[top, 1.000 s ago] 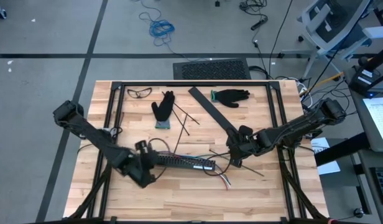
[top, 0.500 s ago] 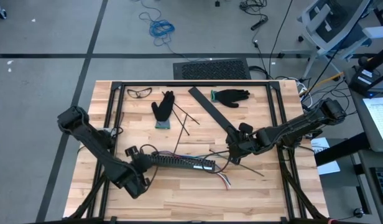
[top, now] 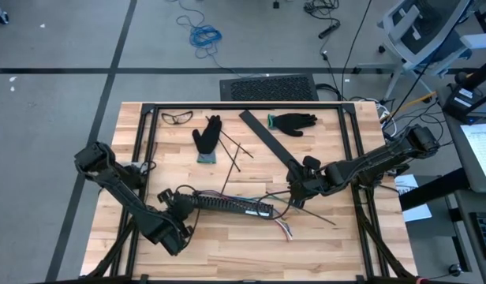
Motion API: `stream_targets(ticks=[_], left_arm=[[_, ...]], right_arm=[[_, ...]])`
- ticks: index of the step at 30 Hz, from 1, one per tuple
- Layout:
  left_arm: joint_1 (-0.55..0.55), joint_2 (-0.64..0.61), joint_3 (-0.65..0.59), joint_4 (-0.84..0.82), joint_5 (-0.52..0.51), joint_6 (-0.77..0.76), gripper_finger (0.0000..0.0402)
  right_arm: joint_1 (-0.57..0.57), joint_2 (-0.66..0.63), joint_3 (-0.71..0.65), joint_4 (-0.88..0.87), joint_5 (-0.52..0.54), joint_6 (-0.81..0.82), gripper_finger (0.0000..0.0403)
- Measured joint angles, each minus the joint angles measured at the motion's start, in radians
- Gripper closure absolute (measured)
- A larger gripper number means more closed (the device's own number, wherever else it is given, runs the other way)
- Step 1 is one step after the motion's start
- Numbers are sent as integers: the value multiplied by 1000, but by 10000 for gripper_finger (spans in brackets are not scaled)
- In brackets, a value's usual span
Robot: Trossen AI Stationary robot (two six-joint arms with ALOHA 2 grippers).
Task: Ziptie cables
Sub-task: Put the ziptied cables in the black cable duct
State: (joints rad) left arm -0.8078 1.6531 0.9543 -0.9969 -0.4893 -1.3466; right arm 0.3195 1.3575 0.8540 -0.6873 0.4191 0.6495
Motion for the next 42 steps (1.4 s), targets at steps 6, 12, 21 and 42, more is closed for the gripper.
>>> stream_targets(ticks=[6, 12, 21, 42], left_arm=[[3, 57, -21, 179, 84, -4, 401], [-5, 85, 12, 178, 137, -29, 401], [-34, -83, 166, 104, -32, 155, 401], [424, -164, 102, 336, 401, 782, 401]], right_arm=[[-5, 0, 1, 32, 0, 1, 204], [-4, -4, 1, 49, -1, -5, 204], [-5, -10, 1, 88, -14, 33, 204], [209, 81, 1, 222, -65, 342, 204]])
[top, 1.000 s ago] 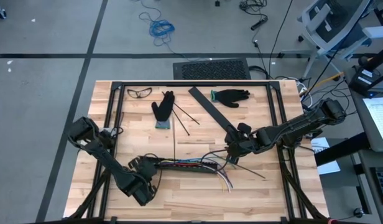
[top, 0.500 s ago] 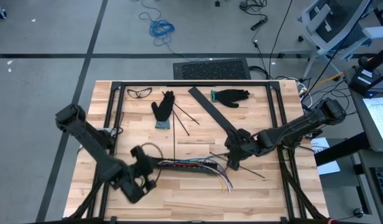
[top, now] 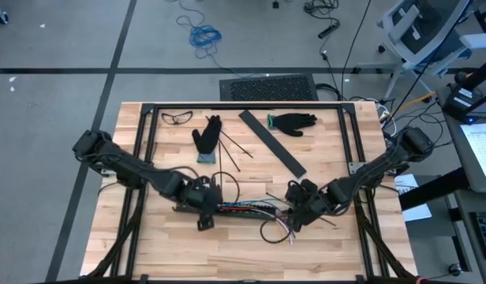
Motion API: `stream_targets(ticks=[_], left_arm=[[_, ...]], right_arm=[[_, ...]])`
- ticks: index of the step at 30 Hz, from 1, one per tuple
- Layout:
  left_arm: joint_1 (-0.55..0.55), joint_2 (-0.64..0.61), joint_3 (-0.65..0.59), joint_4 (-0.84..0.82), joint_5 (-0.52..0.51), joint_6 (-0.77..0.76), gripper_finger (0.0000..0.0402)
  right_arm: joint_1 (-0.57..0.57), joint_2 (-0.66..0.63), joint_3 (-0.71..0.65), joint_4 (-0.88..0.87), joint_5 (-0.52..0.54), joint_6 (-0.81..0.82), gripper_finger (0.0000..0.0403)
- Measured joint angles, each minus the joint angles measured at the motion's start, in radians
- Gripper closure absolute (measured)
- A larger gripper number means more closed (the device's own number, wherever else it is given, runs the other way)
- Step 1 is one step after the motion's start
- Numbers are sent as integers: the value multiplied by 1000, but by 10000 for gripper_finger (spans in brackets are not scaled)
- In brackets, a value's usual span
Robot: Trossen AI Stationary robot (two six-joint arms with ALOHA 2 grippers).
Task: Ziptie cables
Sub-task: Put the ziptied cables in the black cable duct
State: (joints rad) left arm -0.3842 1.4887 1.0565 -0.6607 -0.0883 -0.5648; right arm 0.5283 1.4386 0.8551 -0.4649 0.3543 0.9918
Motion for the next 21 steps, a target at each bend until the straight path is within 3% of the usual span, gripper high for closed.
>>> stream_targets(ticks=[4, 7, 14, 21], left_arm=[[26, -9, 0, -123, 154, -8, 386], [21, -12, 0, -220, 183, 44, 361], [69, -11, -54, -163, 281, 76, 291], [115, -11, -133, -92, 288, 64, 296]], right_arm=[[36, 26, 0, 7, 5, 44, 204], [60, 40, 0, 15, 30, 48, 204], [65, 65, 0, 37, 47, 44, 204], [70, 66, 0, 39, 92, 16, 204]])
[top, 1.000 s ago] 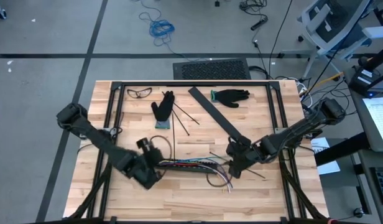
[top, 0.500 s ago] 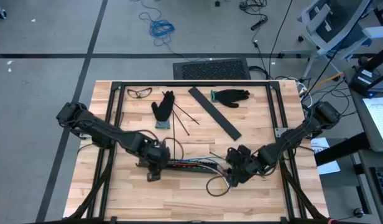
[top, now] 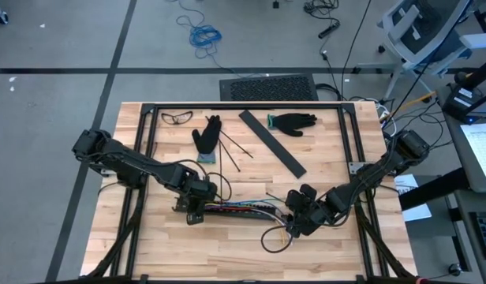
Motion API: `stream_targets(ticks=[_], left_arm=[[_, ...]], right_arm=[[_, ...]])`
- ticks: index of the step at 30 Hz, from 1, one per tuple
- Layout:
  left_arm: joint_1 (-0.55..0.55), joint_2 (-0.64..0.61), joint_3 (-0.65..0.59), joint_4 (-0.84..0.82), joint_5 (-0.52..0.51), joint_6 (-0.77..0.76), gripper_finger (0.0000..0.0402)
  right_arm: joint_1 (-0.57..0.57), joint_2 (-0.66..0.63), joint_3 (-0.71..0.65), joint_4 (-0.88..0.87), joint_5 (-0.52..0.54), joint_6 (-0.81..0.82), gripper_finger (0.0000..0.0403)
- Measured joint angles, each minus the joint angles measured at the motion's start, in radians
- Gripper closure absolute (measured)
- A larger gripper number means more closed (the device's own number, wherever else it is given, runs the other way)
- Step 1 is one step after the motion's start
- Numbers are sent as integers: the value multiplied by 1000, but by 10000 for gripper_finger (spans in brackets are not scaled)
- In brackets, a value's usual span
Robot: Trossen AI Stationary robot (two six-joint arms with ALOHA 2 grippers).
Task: Ziptie cables
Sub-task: Put the ziptied cables in the black cable duct
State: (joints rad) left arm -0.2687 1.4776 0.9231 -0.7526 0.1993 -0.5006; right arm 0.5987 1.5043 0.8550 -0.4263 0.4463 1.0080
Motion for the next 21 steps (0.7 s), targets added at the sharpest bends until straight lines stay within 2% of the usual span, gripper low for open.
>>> stream_targets(ticks=[3, 7, 21], left_arm=[[6, 0, -11, 0, -1, -34, 316], [7, 0, -13, 1, -67, -44, 333], [-4, 9, -14, 13, -44, -96, 336]], right_arm=[[1, 0, 0, -3, 0, -2, 204], [5, 0, 0, -2, 8, -23, 204], [6, 0, 0, -1, 28, -33, 204]])
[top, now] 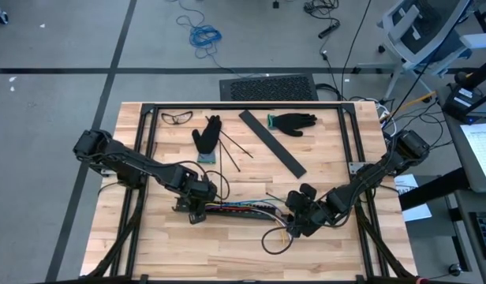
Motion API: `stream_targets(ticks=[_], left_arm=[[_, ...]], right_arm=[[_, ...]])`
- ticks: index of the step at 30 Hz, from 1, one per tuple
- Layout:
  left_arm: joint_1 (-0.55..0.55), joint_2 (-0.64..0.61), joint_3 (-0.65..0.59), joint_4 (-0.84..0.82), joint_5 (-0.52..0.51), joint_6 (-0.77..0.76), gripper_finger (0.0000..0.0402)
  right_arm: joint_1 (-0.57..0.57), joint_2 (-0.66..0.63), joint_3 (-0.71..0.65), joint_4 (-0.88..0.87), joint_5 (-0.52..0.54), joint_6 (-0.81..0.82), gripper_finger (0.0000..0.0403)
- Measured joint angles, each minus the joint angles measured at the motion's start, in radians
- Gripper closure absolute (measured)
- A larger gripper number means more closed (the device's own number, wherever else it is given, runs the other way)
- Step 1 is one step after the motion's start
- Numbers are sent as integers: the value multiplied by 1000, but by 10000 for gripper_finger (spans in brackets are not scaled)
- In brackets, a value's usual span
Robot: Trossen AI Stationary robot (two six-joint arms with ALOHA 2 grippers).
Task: Ziptie cables
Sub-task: Put the ziptied cables in the black cable duct
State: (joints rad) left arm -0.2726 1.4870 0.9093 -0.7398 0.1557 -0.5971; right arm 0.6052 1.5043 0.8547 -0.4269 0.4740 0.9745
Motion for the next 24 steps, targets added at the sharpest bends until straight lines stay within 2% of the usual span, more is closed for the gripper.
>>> stream_targets(ticks=[3, 7, 15, 24], left_arm=[[0, 0, -1, 1, -7, 3, 336], [2, 0, -1, 1, -76, 9, 336], [-4, 31, -50, 73, -35, -25, 336], [4, 30, -88, 122, -80, -26, 333]], right_arm=[[0, 0, 0, 0, 0, 0, 204], [0, 0, 0, 0, 3, 0, 204], [0, 0, 0, -2, 3, 2, 204], [0, 0, 0, -2, 3, 1, 204]])
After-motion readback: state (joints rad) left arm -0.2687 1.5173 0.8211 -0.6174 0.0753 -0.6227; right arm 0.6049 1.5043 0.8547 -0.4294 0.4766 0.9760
